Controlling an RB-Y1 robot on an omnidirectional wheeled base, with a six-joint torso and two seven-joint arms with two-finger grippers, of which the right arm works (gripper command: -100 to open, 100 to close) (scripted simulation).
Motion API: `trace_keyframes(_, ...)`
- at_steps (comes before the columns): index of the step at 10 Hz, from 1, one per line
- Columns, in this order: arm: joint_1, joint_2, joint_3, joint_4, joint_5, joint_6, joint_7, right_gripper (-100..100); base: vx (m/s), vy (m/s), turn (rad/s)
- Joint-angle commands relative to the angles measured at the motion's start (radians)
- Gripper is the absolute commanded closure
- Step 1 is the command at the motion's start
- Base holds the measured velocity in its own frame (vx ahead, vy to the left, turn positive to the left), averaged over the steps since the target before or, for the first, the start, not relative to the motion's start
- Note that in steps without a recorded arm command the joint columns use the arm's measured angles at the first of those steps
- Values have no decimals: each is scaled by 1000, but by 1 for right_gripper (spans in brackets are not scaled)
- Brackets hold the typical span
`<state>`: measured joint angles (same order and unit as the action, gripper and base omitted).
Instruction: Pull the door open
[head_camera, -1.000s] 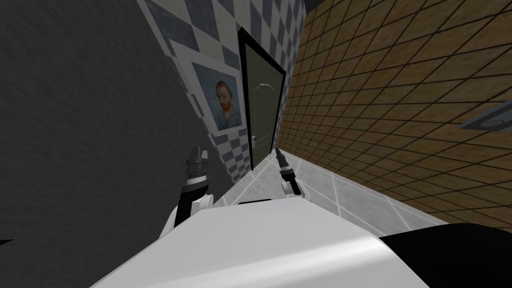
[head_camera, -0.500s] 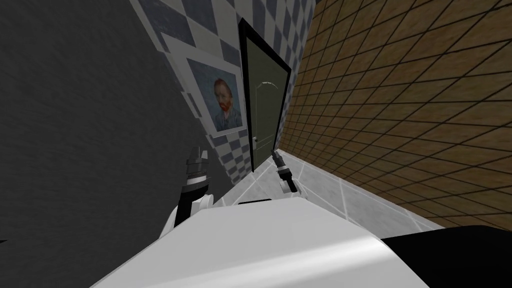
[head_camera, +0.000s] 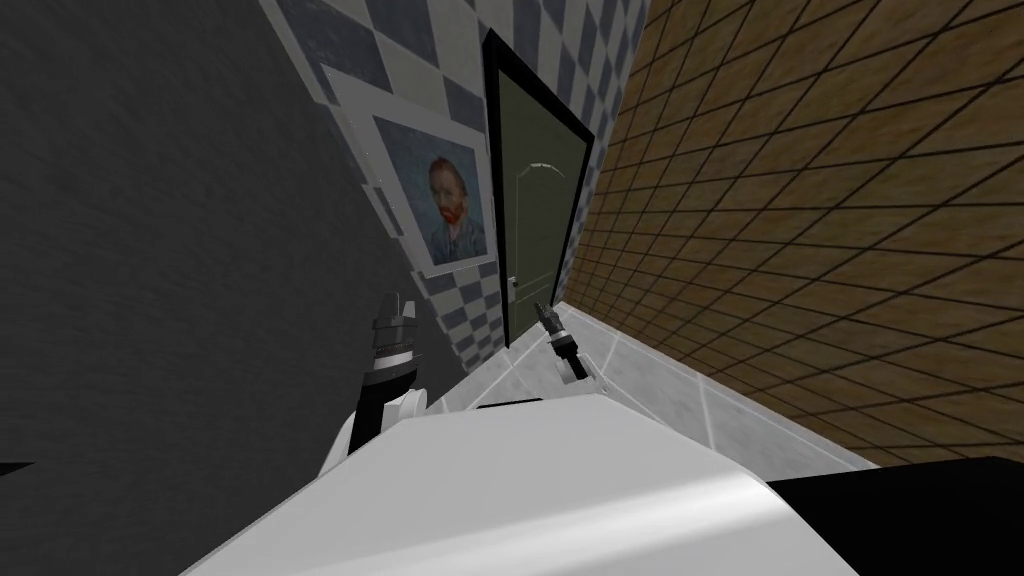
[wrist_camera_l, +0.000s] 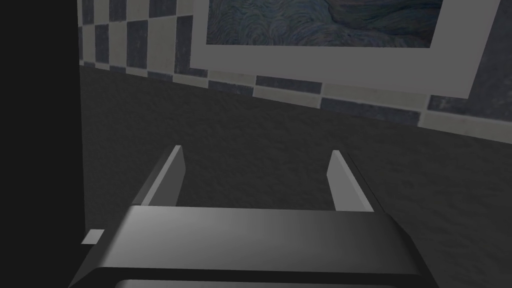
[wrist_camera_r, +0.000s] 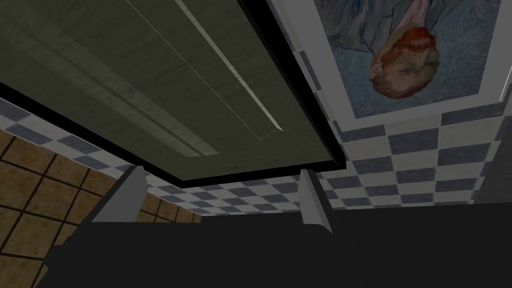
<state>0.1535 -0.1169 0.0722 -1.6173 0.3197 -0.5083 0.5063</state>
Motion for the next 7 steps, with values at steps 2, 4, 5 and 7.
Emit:
trace_keyframes(2, -35, -9, 5, 61, 29, 4, 41, -100, 104, -92, 82)
trace_keyframes(4, -57, -13, 11, 97, 51, 12, 69, -100, 79, -56, 89)
trace_keyframes(5, -67, -15, 14, 115, 62, 16, 83, -100, 68, -63, 77)
trace_keyframes(7, -97, -20, 23, 166, 93, 27, 123, -100, 84, -89, 125)
